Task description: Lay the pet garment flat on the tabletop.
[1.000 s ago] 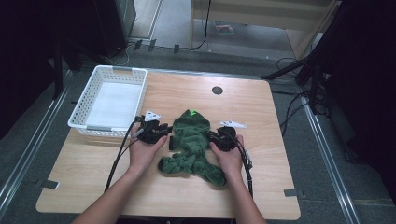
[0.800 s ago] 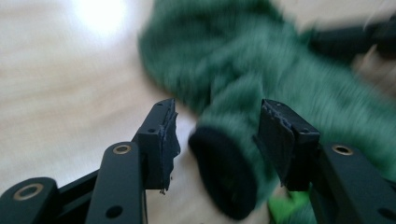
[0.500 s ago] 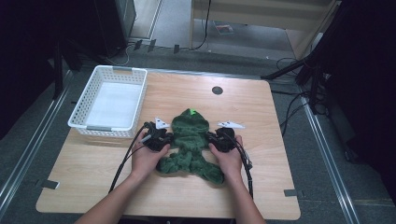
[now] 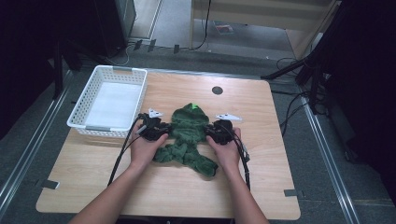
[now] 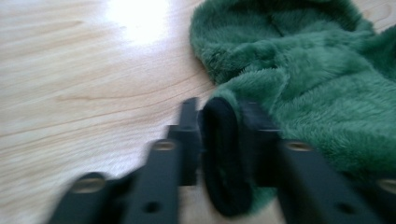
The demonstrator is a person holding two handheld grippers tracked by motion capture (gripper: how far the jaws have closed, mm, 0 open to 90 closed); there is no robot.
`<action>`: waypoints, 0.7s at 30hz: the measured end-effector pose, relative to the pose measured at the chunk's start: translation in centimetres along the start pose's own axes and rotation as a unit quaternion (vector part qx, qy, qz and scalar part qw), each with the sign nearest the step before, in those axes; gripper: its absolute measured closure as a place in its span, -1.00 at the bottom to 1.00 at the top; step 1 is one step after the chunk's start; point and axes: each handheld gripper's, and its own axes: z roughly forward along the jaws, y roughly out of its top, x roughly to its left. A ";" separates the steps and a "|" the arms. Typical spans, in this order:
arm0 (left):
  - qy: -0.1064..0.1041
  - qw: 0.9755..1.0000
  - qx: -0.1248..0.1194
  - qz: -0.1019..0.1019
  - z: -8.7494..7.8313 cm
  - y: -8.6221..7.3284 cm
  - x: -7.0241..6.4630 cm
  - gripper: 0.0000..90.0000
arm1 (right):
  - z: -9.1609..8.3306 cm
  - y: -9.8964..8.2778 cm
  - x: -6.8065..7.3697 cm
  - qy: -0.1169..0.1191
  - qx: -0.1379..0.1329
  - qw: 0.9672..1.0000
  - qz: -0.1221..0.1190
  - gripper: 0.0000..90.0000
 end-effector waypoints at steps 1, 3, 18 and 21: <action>-0.019 1.000 -0.006 0.002 -0.7 0.1 -0.1 0.20 | -0.8 0.2 0.3 0.005 -0.010 1.000 0.000 0.44; -0.036 0.999 -0.019 0.012 -2.0 0.1 -0.6 0.11 | -2.4 0.3 1.0 0.012 -0.027 0.999 -0.016 0.39; -0.047 0.996 0.027 0.073 -2.0 -3.1 -4.6 0.33 | -2.2 -5.0 5.2 0.046 0.048 0.998 -0.021 0.31; -0.046 0.996 0.021 0.072 -2.1 -3.0 -4.4 0.83 | -2.1 -5.0 5.8 0.021 0.048 0.997 -0.058 0.76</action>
